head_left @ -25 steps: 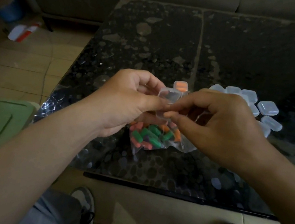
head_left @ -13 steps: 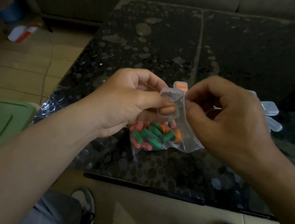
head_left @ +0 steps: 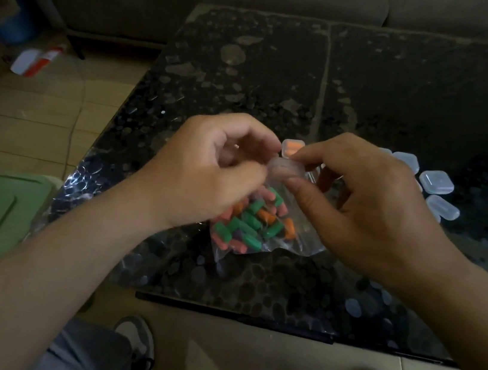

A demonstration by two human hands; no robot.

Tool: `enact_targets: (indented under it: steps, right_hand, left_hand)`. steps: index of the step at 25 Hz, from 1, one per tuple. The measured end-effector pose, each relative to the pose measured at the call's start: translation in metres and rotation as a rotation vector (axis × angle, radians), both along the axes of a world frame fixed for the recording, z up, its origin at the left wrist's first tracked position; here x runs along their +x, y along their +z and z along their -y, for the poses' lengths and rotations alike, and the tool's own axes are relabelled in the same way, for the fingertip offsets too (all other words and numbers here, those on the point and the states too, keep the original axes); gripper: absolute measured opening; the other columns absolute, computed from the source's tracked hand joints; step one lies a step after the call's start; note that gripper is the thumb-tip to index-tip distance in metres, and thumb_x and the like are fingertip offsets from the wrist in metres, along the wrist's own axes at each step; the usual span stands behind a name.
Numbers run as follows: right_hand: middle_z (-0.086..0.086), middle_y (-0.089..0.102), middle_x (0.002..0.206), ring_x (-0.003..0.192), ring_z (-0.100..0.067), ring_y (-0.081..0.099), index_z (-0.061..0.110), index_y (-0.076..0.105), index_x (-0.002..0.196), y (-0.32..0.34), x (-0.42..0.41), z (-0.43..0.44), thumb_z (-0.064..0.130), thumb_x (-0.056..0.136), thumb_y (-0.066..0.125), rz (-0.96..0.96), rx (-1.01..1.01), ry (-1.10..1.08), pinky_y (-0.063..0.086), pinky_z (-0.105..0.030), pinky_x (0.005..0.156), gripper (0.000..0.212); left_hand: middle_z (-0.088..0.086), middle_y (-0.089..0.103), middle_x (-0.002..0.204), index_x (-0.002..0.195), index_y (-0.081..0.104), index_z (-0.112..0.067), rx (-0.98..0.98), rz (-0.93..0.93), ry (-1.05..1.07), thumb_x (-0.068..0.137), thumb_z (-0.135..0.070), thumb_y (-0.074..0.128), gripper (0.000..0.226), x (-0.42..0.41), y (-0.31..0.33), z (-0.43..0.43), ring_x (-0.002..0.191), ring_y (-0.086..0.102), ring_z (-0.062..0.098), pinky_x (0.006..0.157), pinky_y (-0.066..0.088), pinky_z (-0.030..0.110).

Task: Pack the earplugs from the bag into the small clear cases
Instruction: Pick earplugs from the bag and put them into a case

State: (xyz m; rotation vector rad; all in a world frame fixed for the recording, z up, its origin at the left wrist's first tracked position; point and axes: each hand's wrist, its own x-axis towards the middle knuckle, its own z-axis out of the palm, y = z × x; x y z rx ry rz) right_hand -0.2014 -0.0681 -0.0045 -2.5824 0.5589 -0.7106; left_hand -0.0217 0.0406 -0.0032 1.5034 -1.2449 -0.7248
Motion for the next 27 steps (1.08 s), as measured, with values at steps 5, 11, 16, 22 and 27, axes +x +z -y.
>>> enact_targets:
  steps: [5, 11, 16, 22, 27]
  right_hand:
    - [0.004, 0.064, 0.097, 0.079, -0.005, 0.056, 0.017, 0.070, 0.111, -0.005, 0.001, 0.002, 0.042, 0.093, 0.055, -0.011, -0.017, 0.025, 0.045, -0.018, 0.065, 0.034]
    - [0.003, 0.064, 0.094, 0.077, -0.005, 0.056, 0.016, 0.071, 0.108, -0.006, 0.002, 0.002, 0.041, 0.093, 0.055, 0.010, -0.005, 0.026, 0.046, -0.020, 0.065, 0.032]
    - [0.004, 0.063, 0.092, 0.077, -0.006, 0.056, 0.018, 0.070, 0.105, -0.005, 0.002, 0.002, 0.039, 0.094, 0.054, 0.004, 0.010, 0.037, 0.046, -0.023, 0.066, 0.029]
    - [0.003, 0.065, 0.094, 0.079, -0.007, 0.059, 0.018, 0.071, 0.110, -0.006, 0.003, 0.001, 0.039, 0.093, 0.056, 0.038, 0.000, -0.036, 0.052, -0.027, 0.067, 0.031]
    - [0.001, 0.067, 0.095, 0.082, -0.011, 0.061, 0.020, 0.072, 0.116, -0.007, 0.016, -0.004, 0.038, 0.091, 0.056, 0.082, 0.019, -0.199, 0.055, -0.035, 0.069, 0.034]
  left_hand:
    - [-0.005, 0.073, 0.101, 0.105, 0.071, -0.023, -0.177, 0.357, -0.021, 0.083, -0.016, 0.077, 0.024, 0.001, -0.013, -0.002, 0.093, 0.073, 0.015, 0.076, 0.062, 0.034]
    - [-0.011, 0.072, 0.104, 0.102, 0.071, -0.028, -0.190, 0.344, 0.013, 0.083, -0.029, 0.072, 0.019, 0.000, -0.014, -0.003, 0.102, 0.071, 0.010, 0.082, 0.062, 0.039]
    - [-0.015, 0.072, 0.104, 0.098, 0.069, -0.037, -0.198, 0.339, 0.011, 0.082, -0.031, 0.071, 0.017, -0.003, -0.010, -0.003, 0.105, 0.069, 0.004, 0.081, 0.062, 0.030]
    - [-0.004, 0.073, 0.097, 0.097, 0.068, -0.030, -0.141, 0.244, 0.079, 0.082, -0.021, 0.083, 0.023, -0.005, -0.011, -0.002, 0.091, 0.074, 0.011, 0.077, 0.063, 0.030]
    - [-0.001, 0.077, 0.097, 0.099, 0.069, -0.025, -0.111, 0.098, 0.238, 0.084, -0.002, 0.080, 0.029, -0.001, -0.008, 0.001, 0.090, 0.076, 0.009, 0.081, 0.063, 0.029]
